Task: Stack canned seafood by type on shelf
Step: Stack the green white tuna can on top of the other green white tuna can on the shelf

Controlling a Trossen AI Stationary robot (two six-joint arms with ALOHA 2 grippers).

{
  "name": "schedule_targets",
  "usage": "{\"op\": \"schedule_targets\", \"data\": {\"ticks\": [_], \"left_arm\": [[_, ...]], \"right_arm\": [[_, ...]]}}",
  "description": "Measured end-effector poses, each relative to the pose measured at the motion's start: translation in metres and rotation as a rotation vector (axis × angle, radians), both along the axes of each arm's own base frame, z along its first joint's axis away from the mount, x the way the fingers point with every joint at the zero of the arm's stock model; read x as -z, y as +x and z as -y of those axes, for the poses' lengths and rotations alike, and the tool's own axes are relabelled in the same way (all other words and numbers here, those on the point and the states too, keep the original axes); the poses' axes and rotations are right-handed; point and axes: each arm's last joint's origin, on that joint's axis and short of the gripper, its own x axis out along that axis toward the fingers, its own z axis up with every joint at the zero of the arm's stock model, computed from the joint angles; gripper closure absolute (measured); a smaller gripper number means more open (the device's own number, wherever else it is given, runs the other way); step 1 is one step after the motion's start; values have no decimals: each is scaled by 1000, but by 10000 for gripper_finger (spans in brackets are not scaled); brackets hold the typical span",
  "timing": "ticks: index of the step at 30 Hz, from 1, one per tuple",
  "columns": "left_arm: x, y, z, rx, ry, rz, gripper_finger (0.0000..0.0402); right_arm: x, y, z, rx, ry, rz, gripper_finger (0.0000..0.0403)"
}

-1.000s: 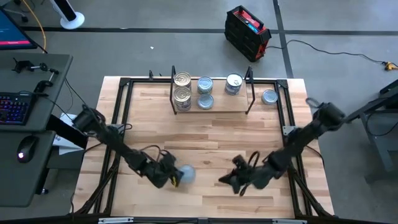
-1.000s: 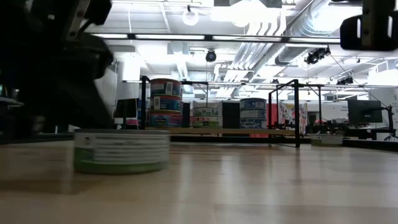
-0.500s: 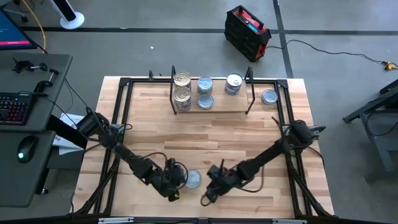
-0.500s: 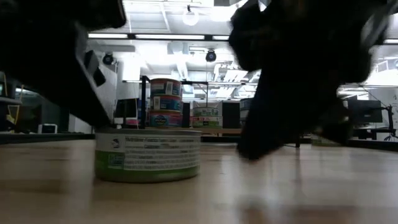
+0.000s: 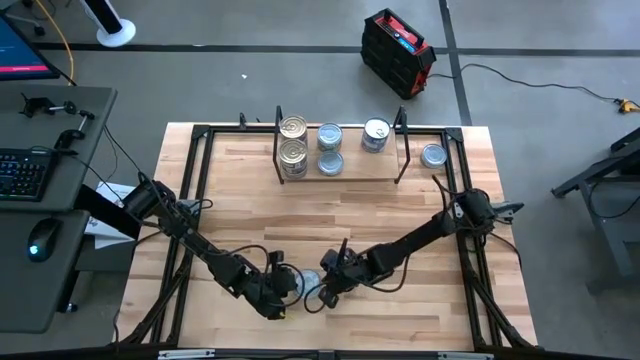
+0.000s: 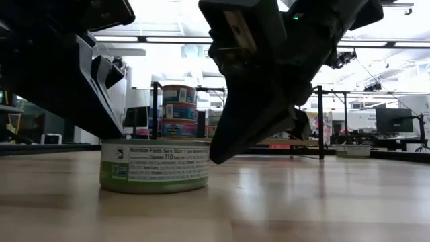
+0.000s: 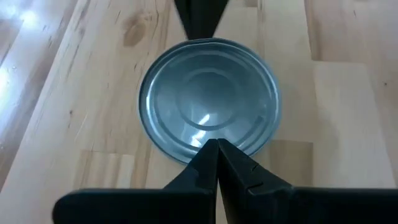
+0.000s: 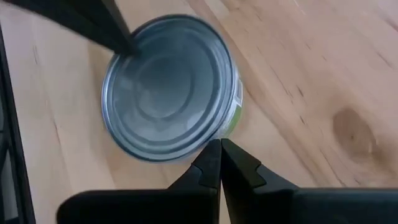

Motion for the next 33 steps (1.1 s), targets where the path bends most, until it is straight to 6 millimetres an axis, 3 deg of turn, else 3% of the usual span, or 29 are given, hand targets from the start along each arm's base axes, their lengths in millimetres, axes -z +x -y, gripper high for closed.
{"op": "schedule_targets", "data": {"ticks": [5,19,33], "left_arm": [[0,-1,0,-7,-8,-3,401],[1,-9,7,10,15,-30,401],[3,-11,9,-34,-41,-28,401]], "right_arm": [[-2,4,3,5,7,20,403],[-49,25,-8,-93,-45,92,403],[-55,29,-8,-74,-43,138,403]]}}
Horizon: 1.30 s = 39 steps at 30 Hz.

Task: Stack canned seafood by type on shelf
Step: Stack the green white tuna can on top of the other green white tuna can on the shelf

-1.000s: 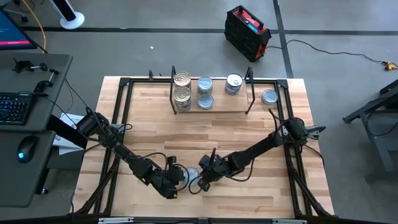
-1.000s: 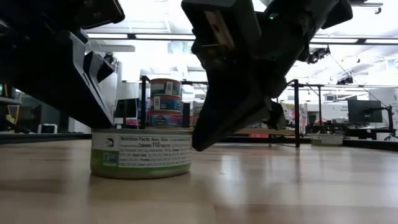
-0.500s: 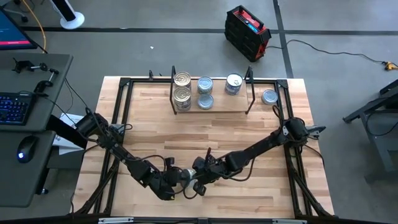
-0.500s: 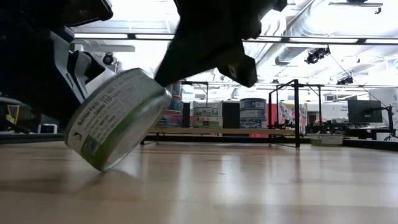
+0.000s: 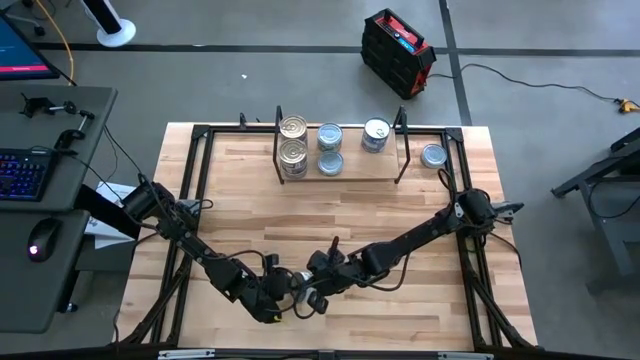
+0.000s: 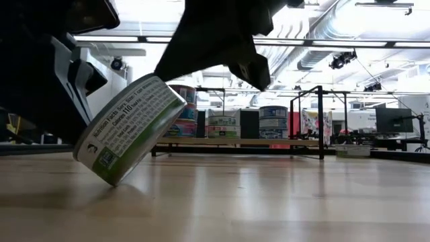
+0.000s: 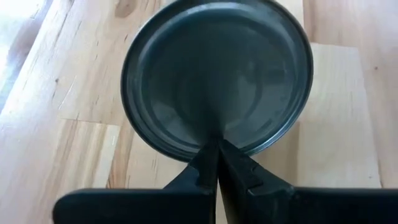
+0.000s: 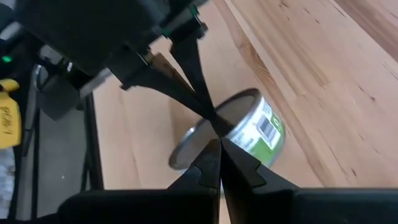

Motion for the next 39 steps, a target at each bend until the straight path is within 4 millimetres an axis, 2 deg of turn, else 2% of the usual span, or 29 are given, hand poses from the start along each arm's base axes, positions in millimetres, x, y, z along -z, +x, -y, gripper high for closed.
{"op": "schedule_targets", "data": {"ticks": [9,23,33,36,39], "left_arm": [[-2,3,2,-53,-53,44,401],[25,3,18,-78,-101,56,401],[26,8,19,-123,-131,105,401],[25,9,19,-141,-145,133,401],[25,8,21,-158,-182,126,401]], "right_arm": [[-2,2,-1,0,9,24,403],[-3,3,-1,0,16,41,403],[-3,3,-1,-25,-8,51,403],[-7,1,-4,-57,-14,65,403],[-23,-5,-12,-89,-12,72,403]]}}
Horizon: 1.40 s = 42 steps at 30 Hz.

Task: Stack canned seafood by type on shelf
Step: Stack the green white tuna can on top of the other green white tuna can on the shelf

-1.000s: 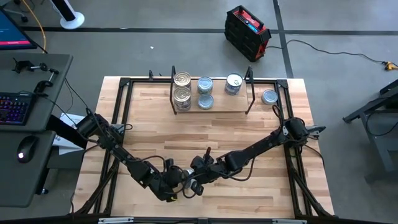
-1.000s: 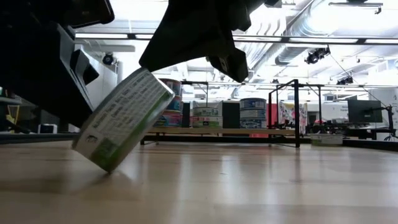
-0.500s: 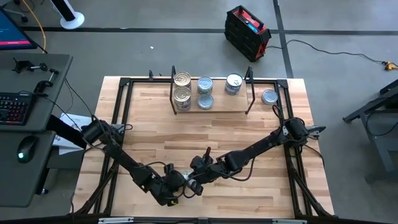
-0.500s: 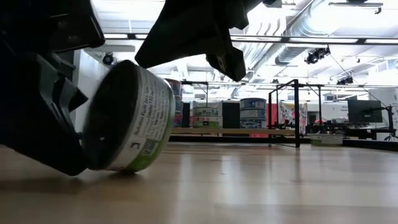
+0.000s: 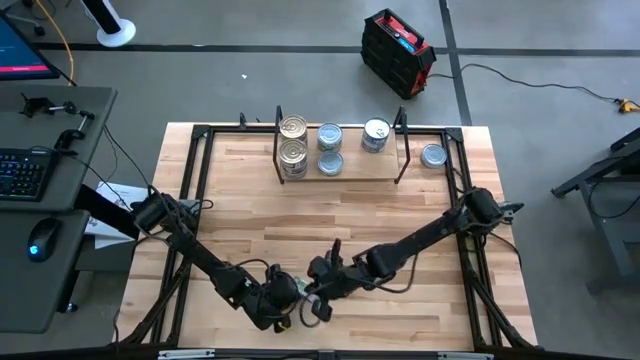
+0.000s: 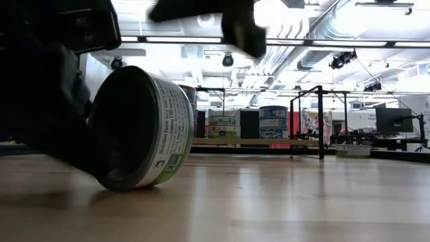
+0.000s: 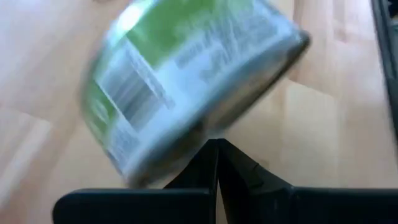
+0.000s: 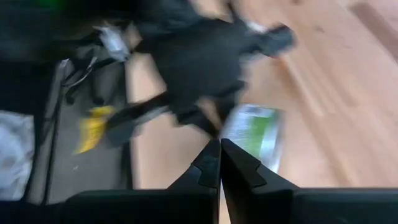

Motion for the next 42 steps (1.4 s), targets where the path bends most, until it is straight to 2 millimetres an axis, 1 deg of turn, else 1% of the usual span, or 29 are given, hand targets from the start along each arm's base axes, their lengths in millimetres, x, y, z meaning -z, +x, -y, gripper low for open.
{"op": "schedule_targets", "data": {"ticks": [3,7,10,14,17,20,25,27,30,33,37,42], "left_arm": [[-1,-2,2,55,-68,-62,401],[-3,-3,3,67,-102,-75,401],[-3,-2,2,59,-104,-74,401],[-2,-2,0,39,-105,-82,401],[-2,-2,0,26,-115,-83,401],[-2,-2,0,15,-122,-87,401],[-2,-2,0,3,-135,-86,401],[-2,-2,0,-2,-141,-86,401],[-2,-2,0,-6,-144,-85,401],[-2,-2,0,-5,-146,-81,401],[-2,-2,0,-7,-147,-80,401],[-2,-3,0,-14,-151,-85,401]], "right_arm": [[-22,-3,-14,-59,-9,24,403],[-53,-2,-32,-157,-95,19,403],[-58,3,-39,-180,-173,-63,403],[-54,11,-43,-152,-231,-157,391],[-47,16,-44,-148,-241,-202,355],[-37,19,-46,-110,-213,-228,292],[-27,20,-46,-42,-188,-279,161],[-23,20,-46,-14,-175,-295,115],[-22,22,-41,22,-161,-300,67],[-17,25,-35,52,-174,-315,46],[-6,33,-29,80,-188,-320,42],[13,39,-28,38,-181,-368,41]]}}
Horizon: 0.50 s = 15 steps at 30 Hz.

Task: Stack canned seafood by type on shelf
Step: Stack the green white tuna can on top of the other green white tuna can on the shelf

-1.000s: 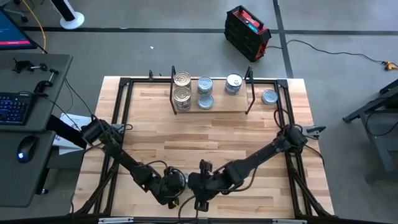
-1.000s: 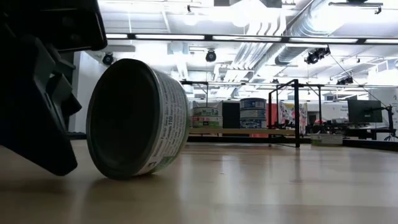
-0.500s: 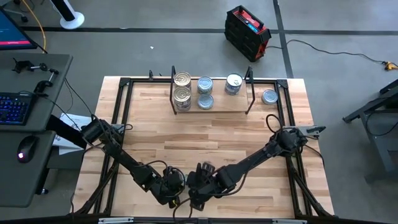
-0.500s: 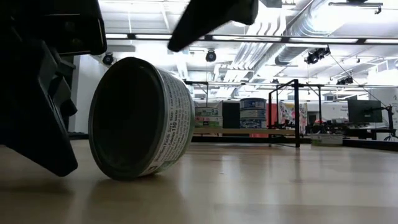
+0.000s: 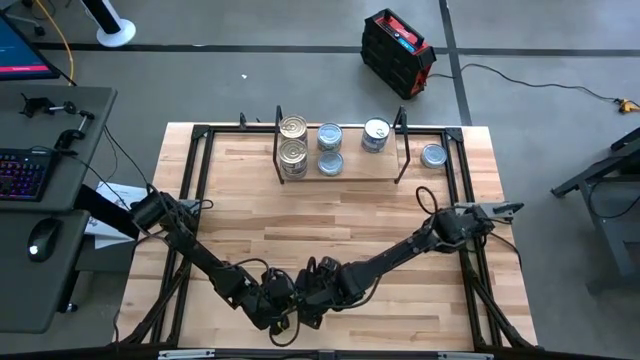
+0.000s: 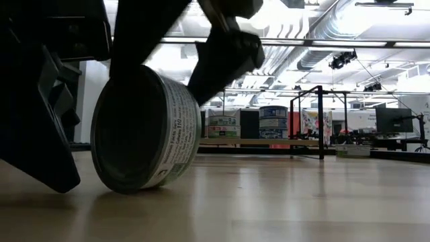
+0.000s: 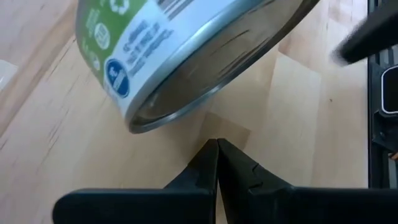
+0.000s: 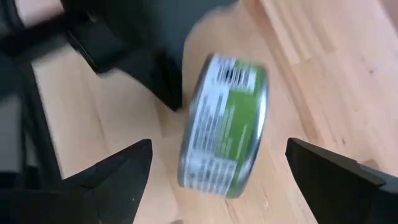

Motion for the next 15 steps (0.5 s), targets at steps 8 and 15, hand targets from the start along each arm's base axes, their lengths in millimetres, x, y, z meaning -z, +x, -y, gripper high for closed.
{"op": "schedule_targets", "data": {"ticks": [8,15], "left_arm": [[-14,-22,5,38,49,-67,401],[-33,-67,5,-84,190,-109,401]], "right_arm": [[14,4,-2,-22,-2,-15,69],[14,8,1,6,-44,25,151]]}}
